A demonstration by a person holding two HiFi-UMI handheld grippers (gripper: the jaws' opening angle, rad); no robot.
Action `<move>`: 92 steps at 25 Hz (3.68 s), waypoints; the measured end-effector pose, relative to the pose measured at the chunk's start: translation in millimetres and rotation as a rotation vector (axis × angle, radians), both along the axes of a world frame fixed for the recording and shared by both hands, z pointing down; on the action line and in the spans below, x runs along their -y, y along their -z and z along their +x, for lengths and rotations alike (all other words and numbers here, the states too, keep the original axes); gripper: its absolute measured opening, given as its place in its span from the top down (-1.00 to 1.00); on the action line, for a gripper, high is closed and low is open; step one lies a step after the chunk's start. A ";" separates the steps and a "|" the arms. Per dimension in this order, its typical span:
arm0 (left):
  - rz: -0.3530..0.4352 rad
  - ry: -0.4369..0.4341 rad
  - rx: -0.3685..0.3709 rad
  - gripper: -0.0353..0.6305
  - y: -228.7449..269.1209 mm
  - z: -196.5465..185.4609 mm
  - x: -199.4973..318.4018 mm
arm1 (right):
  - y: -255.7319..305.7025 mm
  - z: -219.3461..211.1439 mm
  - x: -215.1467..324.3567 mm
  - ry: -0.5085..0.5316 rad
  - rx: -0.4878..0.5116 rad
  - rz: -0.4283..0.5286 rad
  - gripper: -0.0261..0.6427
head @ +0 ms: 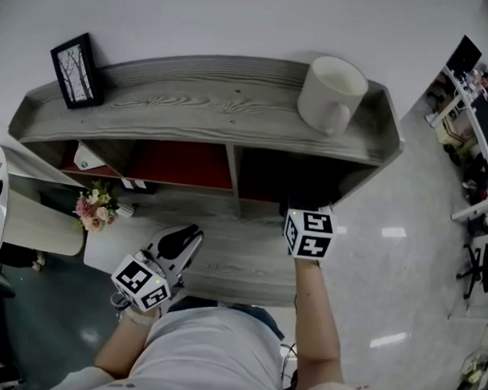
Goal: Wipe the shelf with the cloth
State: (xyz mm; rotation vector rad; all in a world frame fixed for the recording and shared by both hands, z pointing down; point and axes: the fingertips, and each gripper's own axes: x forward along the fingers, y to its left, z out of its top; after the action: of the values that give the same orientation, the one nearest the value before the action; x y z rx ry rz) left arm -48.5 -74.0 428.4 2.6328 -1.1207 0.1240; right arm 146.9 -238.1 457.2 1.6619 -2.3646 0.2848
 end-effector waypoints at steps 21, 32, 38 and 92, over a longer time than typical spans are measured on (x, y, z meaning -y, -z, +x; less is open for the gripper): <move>-0.045 0.079 0.009 0.74 -15.8 -24.6 2.3 | -60.2 -35.0 44.4 0.089 -0.441 -0.092 0.71; -0.049 0.091 0.009 0.74 -17.7 -30.7 -2.5 | -62.1 -89.7 50.6 0.262 -0.411 -0.122 0.70; -0.047 0.096 0.008 0.74 -17.5 -30.7 -7.0 | -61.9 -113.9 49.7 0.340 -0.418 -0.097 0.71; -0.018 -0.134 -0.025 0.74 -10.2 26.2 -7.7 | -65.3 78.5 -35.6 -0.232 -0.359 -0.226 0.71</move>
State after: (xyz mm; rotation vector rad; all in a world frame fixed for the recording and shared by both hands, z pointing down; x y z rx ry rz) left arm -22.3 -66.3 438.6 2.6841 -0.9307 0.1267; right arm 225.4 -202.5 522.5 1.7125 -1.8152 0.2581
